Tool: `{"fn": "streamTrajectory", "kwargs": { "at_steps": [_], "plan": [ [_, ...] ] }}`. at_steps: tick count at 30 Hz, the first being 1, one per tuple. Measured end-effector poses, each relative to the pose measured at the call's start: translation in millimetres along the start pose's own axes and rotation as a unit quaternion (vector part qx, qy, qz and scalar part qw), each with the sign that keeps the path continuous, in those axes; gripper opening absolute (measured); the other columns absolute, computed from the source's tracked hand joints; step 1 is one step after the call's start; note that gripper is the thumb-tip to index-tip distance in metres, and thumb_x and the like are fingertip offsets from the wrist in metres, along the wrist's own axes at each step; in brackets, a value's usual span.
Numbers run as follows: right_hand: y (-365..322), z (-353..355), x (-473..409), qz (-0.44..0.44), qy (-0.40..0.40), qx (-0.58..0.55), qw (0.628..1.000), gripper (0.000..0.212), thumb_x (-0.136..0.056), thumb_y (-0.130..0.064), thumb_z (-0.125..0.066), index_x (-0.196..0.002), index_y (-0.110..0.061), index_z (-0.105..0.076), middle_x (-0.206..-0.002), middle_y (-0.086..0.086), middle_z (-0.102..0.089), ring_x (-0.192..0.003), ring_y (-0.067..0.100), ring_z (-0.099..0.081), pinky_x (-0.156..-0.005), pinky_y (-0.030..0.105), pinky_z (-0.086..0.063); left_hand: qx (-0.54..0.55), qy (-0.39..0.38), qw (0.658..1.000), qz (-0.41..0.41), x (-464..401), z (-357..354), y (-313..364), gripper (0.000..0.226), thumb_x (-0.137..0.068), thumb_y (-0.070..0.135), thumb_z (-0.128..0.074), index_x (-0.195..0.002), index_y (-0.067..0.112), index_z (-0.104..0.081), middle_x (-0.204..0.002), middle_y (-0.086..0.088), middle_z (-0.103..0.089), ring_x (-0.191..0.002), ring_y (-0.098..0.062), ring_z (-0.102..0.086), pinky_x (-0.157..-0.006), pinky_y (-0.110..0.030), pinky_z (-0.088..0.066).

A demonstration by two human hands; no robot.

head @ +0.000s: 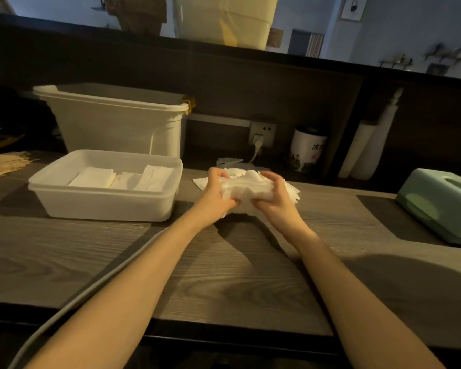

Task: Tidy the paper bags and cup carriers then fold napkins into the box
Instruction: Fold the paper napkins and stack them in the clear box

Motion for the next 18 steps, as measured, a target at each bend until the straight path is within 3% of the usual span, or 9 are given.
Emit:
{"fn": "streamTrajectory", "kwargs": {
  "at_steps": [2,4,7,10,13,15,18],
  "plan": [
    [-7.4,10.5,-1.1,0.037,0.044,-0.031,0.998,0.066,-0.084,-0.002,-0.064,-0.137,-0.02,-0.029,-0.125,-0.003,-0.044,-0.111,0.009,-0.051,-0.079,0.016,-0.052,0.031,0.043,0.999,-0.013,-3.3,9.3,5.0,0.06,-0.083,0.005,-0.065,-0.125,0.014,-0.023,-0.125,-0.005,-0.036,-0.107,-0.01,-0.045,-0.067,-0.01,-0.051],
    [-3.7,13.5,-3.1,0.021,0.042,-0.048,0.998,0.07,-0.082,-0.005,-0.068,-0.139,-0.02,-0.029,-0.122,-0.006,-0.048,-0.105,0.006,-0.053,-0.077,0.016,-0.052,0.035,0.036,0.999,-0.001,-6.2,11.5,1.0,0.067,-0.081,0.008,-0.069,-0.128,0.015,-0.022,-0.129,-0.007,-0.038,-0.108,-0.011,-0.045,-0.074,-0.014,-0.049],
    [15.6,5.8,-5.5,-0.044,-0.01,-0.008,0.999,0.083,-0.079,-0.013,-0.073,-0.144,-0.024,-0.022,-0.145,0.005,-0.033,-0.127,0.02,-0.041,-0.091,0.023,-0.045,0.008,-0.031,0.997,0.064,-5.4,3.5,-18.2,0.073,-0.079,0.013,-0.072,-0.129,0.019,-0.019,-0.133,-0.009,-0.041,-0.106,-0.012,-0.047,-0.082,-0.021,-0.045],
    [32.4,-4.8,-1.6,-0.107,-0.076,0.026,0.991,0.101,-0.075,-0.015,-0.077,-0.148,-0.024,-0.008,-0.153,0.01,-0.02,-0.136,0.028,-0.03,-0.108,0.038,-0.036,-0.024,-0.075,0.993,0.088,-1.6,-7.0,-28.8,0.078,-0.081,0.016,-0.071,-0.132,0.019,-0.012,-0.135,-0.007,-0.04,-0.106,-0.009,-0.045,-0.08,-0.018,-0.042],
    [35.9,-0.2,-1.1,-0.125,-0.072,0.014,0.99,0.101,-0.076,-0.009,-0.076,-0.148,-0.023,-0.007,-0.153,0.011,-0.021,-0.135,0.028,-0.033,-0.104,0.038,-0.04,-0.026,-0.072,0.994,0.081,-1.3,-13.3,-31.1,0.079,-0.083,0.016,-0.068,-0.135,0.018,-0.008,-0.138,-0.007,-0.036,-0.109,-0.01,-0.044,-0.077,-0.016,-0.044],
    [36.7,3.9,-0.8,-0.135,-0.056,-0.021,0.989,0.096,-0.077,-0.005,-0.074,-0.148,-0.024,-0.013,-0.152,0.011,-0.023,-0.131,0.027,-0.036,-0.096,0.033,-0.043,0.004,-0.053,0.995,0.081,-1.6,-15.5,-31.4,0.076,-0.084,0.016,-0.067,-0.136,0.015,-0.012,-0.139,-0.006,-0.037,-0.114,-0.011,-0.043,-0.084,-0.019,-0.043],
    [33.6,0.8,-0.5,-0.125,-0.053,-0.051,0.989,0.093,-0.075,-0.001,-0.073,-0.146,-0.027,-0.019,-0.152,0.009,-0.021,-0.131,0.028,-0.035,-0.1,0.036,-0.042,0.033,-0.03,0.995,0.09,-0.8,-18.2,-31.6,0.075,-0.083,0.019,-0.068,-0.136,0.015,-0.016,-0.13,0.001,-0.039,-0.11,-0.01,-0.042,-0.081,-0.019,-0.043]
  ]
}}
Point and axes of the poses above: each hand's wrist, its own x-axis away from the middle knuckle, its own z-axis out of the back of the hand, y = z × x, the point moved 10 cm from there along -x, towards the middle knuckle
